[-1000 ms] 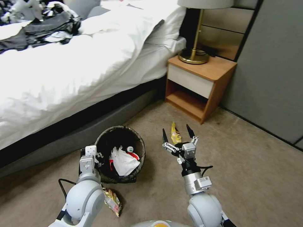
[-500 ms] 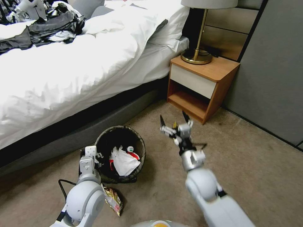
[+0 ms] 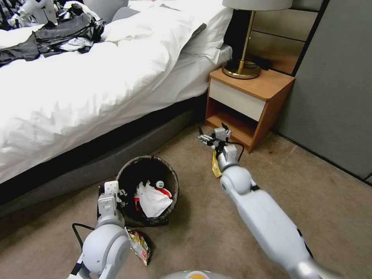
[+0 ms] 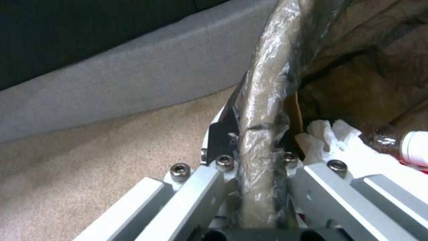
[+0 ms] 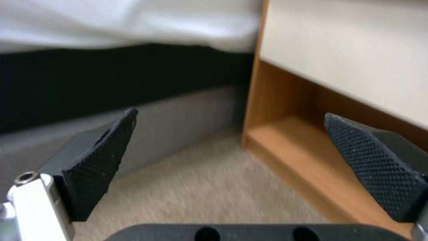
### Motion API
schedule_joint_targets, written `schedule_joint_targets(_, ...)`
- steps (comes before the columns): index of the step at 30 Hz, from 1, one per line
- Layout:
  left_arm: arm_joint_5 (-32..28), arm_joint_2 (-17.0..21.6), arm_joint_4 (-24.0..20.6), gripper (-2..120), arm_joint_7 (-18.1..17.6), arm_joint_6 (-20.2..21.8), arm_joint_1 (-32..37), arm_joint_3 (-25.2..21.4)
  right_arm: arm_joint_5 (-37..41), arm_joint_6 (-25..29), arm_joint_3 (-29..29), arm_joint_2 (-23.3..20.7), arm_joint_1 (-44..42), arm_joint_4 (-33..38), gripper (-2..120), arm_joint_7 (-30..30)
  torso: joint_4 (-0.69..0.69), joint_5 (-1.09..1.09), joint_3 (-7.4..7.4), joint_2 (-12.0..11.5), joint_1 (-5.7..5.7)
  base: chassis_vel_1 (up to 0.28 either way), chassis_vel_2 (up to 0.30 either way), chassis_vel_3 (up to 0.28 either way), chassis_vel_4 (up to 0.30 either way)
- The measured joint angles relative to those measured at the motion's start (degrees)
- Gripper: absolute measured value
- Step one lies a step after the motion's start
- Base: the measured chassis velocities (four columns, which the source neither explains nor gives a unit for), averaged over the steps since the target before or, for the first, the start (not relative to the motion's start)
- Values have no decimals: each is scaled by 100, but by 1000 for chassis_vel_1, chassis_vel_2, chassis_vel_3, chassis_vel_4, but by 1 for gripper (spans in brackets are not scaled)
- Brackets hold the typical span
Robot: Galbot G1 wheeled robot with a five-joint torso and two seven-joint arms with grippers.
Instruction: Pick up the trash bin, then pick up the garbage from the floor and place it into the trash bin.
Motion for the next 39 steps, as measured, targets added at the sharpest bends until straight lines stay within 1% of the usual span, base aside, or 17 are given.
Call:
schedule_joint_targets(1, 0, 0, 0, 0, 0, 0, 0, 0, 0, 0, 0, 0, 0, 0, 100, 0, 0, 0, 0, 0, 0, 0, 0, 0, 0)
schedule_joint_targets(2, 15, -16, 6, 0, 0, 0, -1, 14, 90, -286, -2, 30, 131, -163, 100, 30, -1, 1, 0, 0, 0, 0, 0, 0, 0)
schedule_joint_targets(3, 23, -22, 10, 0, 2, 0, 0, 22, 110, -399, -3, 48, 186, -250, 100, 43, 0, 1, 0, 0, 0, 0, 0, 0, 0)
schedule_joint_targets(4, 46, -34, 19, 0, 9, -1, 8, 41, 115, -676, -3, 107, 337, -543, 100, 76, -1, 0, 0, 0, 0, 0, 0, 0, 0)
schedule_joint_targets(5, 46, -34, 19, 0, 9, -1, 8, 41, 115, -676, -3, 107, 337, -543, 100, 76, -1, 0, 0, 0, 0, 0, 0, 0, 0)
schedule_joint_targets(7, 63, -38, 20, 0, 12, -1, 18, 52, 66, -842, 1, 190, 461, -930, 100, 71, -1, 1, 0, 0, 0, 0, 0, 0, 0)
schedule_joint_targets(8, 63, -38, 20, 0, 12, -1, 18, 52, 66, -842, 1, 190, 461, -930, 100, 71, -1, 1, 0, 0, 0, 0, 0, 0, 0)
schedule_joint_targets(10, 82, -38, 16, 0, 14, -3, 48, 57, -173, -950, 51, 342, 663, -1655, 100, -12, -1, 1, 0, 0, 0, 0, 0, 0, 0)
schedule_joint_targets(11, 82, -38, 16, 0, 14, -3, 48, 57, -173, -950, 51, 342, 663, -1655, 100, -12, -1, 1, 0, 0, 0, 0, 0, 0, 0)
schedule_joint_targets(14, 114, -53, 0, 0, 19, -8, 95, 57, -387, -1121, 94, 483, 851, -2381, 100, -173, -1, 1, 0, 0, 0, 0, 0, 0, 0)
schedule_joint_targets(15, 114, -53, 0, 0, 19, -8, 95, 57, -387, -1121, 94, 483, 851, -2381, 100, -173, -1, 1, 0, 0, 0, 0, 0, 0, 0)
schedule_joint_targets(20, 159, -86, -5, 0, 25, -15, 137, 55, -551, -1242, 184, 584, 981, -3026, 100, -434, -1, 1, 0, 0, 0, 0, 0, 0, 0)
schedule_joint_targets(22, 183, -106, -5, 0, 28, -18, 151, 55, -588, -1235, 222, 611, 987, -3244, 100, -570, -1, 1, 0, 0, 0, 0, 0, 0, 0)
schedule_joint_targets(29, 206, -126, -4, 0, 31, -19, 157, 62, -744, -1090, 374, 711, 971, -3658, 100, -791, -1, 2, -1, 0, 0, 0, 0, 0, 0)
schedule_joint_targets(33, 245, -156, -4, 0, 32, -19, 189, 67, -896, -875, 520, 772, 973, -3969, 100, -941, -1, 1, 0, 0, 0, 0, 0, 0, 0)
schedule_joint_targets(34, 276, -177, -4, 0, 33, -23, 217, 72, -941, -741, 591, 808, 978, -4131, 100, -1020, -1, 1, -1, 0, 0, 0, 0, 0, 0)
schedule_joint_targets(39, 319, -204, -16, 0, 51, -37, 271, 75, -993, -552, 682, 853, 965, -4298, 100, -1147, -1, 1, -1, 0, 0, 0, 0, 0, 0)
